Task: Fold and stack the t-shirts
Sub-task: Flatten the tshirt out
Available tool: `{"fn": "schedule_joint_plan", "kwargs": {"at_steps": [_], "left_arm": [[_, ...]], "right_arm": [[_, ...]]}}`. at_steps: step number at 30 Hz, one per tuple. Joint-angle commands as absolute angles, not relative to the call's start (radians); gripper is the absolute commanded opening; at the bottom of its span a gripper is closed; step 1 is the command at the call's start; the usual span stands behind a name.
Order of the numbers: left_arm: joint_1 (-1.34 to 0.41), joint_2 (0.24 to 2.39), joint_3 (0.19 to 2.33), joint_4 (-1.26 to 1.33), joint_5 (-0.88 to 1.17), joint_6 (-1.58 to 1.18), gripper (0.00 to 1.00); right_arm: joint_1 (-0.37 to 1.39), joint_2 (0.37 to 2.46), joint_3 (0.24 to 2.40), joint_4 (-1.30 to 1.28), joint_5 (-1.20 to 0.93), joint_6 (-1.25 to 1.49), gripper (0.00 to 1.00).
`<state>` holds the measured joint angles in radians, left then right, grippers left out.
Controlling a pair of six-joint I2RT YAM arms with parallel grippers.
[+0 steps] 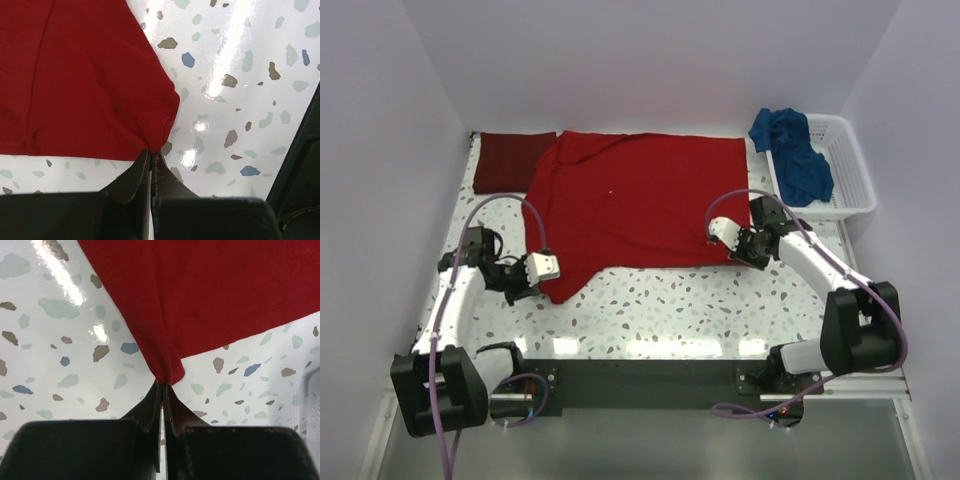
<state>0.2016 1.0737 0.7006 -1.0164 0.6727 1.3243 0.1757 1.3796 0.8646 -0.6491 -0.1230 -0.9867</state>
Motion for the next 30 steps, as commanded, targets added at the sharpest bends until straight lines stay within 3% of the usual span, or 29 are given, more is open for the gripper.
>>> {"fn": "schedule_joint_plan", "kwargs": {"at_steps": [1, 7, 11, 15, 24, 30], "left_arm": [[0.161, 1.069, 0.689, -0.852, 0.633, 1.212, 0.0], [0.16, 1.368, 0.981, -0.682, 0.706, 0.814, 0.0], [0.149, 1.526, 1.104, -0.451, 0.62, 0.534, 0.0], [0.14, 1.649, 1.161, -0.489, 0.563, 0.523, 0.0], [0.14, 1.574, 1.014, -0.497, 0.5, 0.595, 0.0], [0.14, 1.631, 1.118, -0.483, 0.52, 0.549, 0.0]], "right_arm": [[0.175, 1.434, 0.939, -0.604, -0.083, -0.939, 0.0], [0.175, 1.592, 1.086, -0.552, -0.037, -0.893, 0.0], [0.175, 1.711, 1.195, -0.529, 0.024, -0.862, 0.0], [0.173, 1.743, 1.2, -0.537, 0.044, -0.865, 0.0], [0.173, 1.71, 1.109, -0.525, 0.055, -0.876, 0.0], [0.175, 1.726, 1.129, -0.541, 0.055, -0.879, 0.0]]}}
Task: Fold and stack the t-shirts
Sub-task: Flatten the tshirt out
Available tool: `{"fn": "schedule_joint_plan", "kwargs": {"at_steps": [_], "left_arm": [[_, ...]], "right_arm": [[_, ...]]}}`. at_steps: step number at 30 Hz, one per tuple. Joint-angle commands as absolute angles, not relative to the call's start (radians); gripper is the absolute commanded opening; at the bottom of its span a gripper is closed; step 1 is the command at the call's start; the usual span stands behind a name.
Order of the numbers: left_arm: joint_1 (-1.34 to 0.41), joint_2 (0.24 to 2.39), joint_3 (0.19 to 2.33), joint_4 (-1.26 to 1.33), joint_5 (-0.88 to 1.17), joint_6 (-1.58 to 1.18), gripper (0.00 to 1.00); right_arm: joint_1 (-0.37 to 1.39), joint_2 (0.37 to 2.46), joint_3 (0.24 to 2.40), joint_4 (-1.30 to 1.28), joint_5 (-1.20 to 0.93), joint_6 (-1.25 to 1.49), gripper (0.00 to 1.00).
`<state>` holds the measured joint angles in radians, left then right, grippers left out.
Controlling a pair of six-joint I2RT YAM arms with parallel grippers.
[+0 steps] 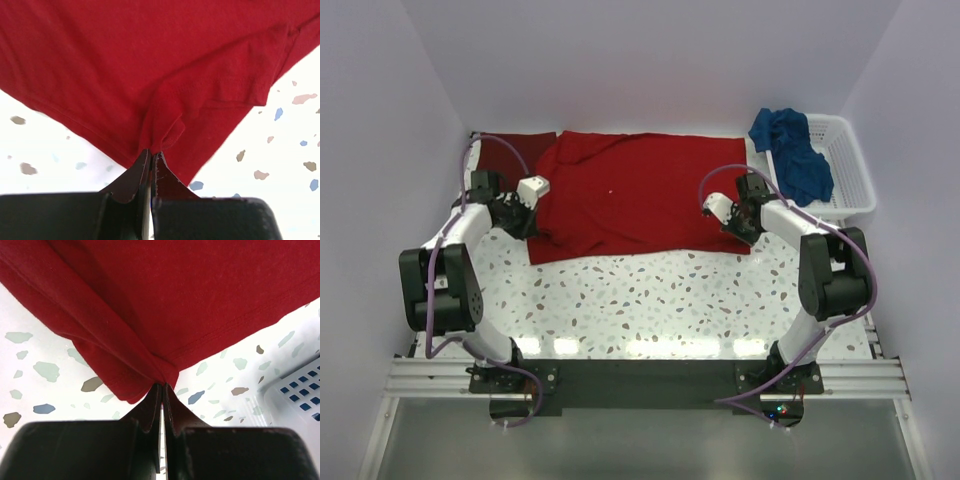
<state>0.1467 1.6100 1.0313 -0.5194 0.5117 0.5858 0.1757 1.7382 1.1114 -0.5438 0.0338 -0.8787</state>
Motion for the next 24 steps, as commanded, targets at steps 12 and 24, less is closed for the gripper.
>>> {"fn": "schedule_joint_plan", "kwargs": {"at_steps": [12, 24], "left_arm": [[0.141, 1.39, 1.077, -0.929, 0.535, 0.972, 0.0], [0.138, 1.04, 0.824, -1.242, 0.426, 1.293, 0.0]], "right_arm": [[0.173, 1.49, 1.028, -0.742, 0.003, -0.977, 0.0], [0.173, 1.21, 0.821, -0.916, 0.032, -1.094, 0.0]]}}
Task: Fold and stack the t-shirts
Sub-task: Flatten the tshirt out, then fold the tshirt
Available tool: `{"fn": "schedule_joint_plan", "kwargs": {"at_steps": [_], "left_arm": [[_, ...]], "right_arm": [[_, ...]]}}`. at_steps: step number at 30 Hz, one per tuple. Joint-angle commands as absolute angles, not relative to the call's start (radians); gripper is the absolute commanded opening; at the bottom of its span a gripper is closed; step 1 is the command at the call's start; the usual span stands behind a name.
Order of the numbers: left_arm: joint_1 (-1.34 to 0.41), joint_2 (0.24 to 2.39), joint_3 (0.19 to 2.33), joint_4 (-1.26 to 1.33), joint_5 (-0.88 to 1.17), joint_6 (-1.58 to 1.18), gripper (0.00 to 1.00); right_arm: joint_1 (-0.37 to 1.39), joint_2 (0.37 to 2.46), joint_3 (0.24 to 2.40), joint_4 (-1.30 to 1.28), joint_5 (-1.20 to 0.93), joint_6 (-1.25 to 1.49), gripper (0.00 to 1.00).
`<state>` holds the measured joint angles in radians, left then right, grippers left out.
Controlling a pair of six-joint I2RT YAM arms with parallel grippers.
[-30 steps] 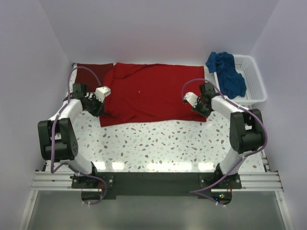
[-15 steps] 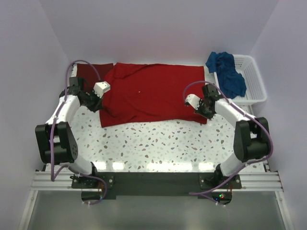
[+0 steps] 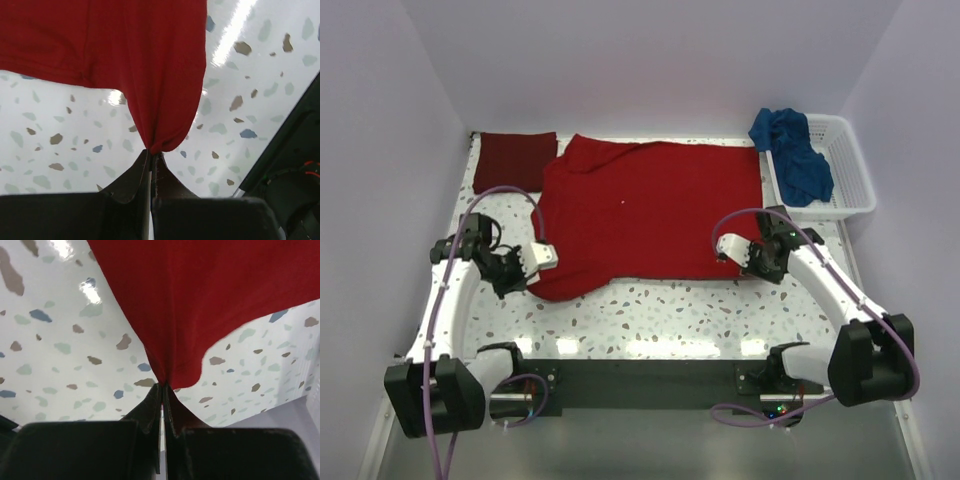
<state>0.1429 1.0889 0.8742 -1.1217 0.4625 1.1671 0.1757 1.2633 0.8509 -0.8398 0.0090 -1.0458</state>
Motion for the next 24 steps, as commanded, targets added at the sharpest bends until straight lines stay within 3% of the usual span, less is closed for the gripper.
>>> {"fn": "schedule_joint_plan", "kwargs": {"at_steps": [1, 10, 24], "left_arm": [[0.138, 1.025, 0.81, -1.252, 0.414, 1.304, 0.0], [0.138, 0.982, 0.778, -1.29, 0.426, 1.365, 0.0], [0.097, 1.379, 1.261, -1.074, 0.54, 1.068, 0.0]], "right_arm": [[0.175, 1.197, 0.801, -0.926, 0.032, -1.094, 0.0], [0.175, 1.154, 0.719, -0.939, 0.02, -1.095, 0.0], [0.14, 1.298, 0.897, -0.956, -0.051, -1.042, 0.0]]}}
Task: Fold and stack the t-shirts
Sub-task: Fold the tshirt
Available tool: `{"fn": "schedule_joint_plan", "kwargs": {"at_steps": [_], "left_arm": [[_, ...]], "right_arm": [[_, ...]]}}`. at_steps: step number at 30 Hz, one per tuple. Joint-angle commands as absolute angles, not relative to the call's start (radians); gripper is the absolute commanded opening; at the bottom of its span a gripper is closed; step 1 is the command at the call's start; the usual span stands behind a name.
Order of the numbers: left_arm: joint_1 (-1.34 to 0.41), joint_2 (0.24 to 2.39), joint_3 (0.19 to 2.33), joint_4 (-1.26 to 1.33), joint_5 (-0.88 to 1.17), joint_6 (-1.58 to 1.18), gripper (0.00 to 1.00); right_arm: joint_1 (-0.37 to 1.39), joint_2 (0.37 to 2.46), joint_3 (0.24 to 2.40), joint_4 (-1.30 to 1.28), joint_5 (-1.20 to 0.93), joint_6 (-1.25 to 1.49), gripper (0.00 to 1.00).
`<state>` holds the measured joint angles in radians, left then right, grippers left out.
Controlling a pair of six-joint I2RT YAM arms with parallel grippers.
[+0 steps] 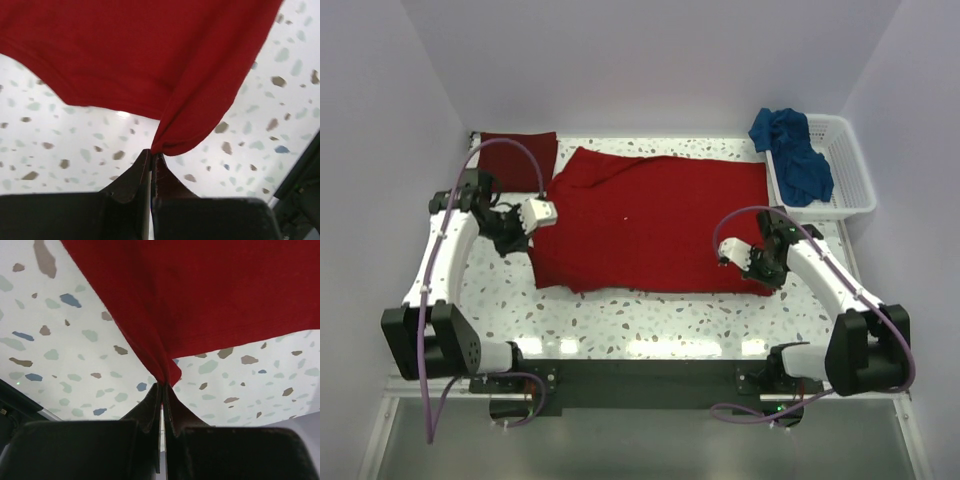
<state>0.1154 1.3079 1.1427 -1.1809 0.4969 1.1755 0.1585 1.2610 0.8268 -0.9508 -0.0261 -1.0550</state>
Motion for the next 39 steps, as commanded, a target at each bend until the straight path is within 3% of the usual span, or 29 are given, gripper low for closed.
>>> {"fn": "schedule_joint_plan", "kwargs": {"at_steps": [1, 9, 19, 39], "left_arm": [[0.077, 1.431, 1.291, -1.065, 0.538, 1.056, 0.0], [-0.04, 1.678, 1.557, -0.891, 0.468, 0.924, 0.0], [-0.077, 1.983, 1.896, -0.867, 0.42, 0.911, 0.0], [-0.086, 2.052, 1.894, -0.79, 0.361, 0.89, 0.0]], "right_arm": [[0.129, 1.336, 0.926, -0.953, -0.051, -1.042, 0.0], [0.1, 1.518, 1.09, -0.925, -0.049, -1.023, 0.0], [0.054, 1.704, 1.282, -0.928, -0.034, -1.032, 0.0], [0.026, 1.858, 1.397, -0.888, -0.012, -1.028, 0.0]]}}
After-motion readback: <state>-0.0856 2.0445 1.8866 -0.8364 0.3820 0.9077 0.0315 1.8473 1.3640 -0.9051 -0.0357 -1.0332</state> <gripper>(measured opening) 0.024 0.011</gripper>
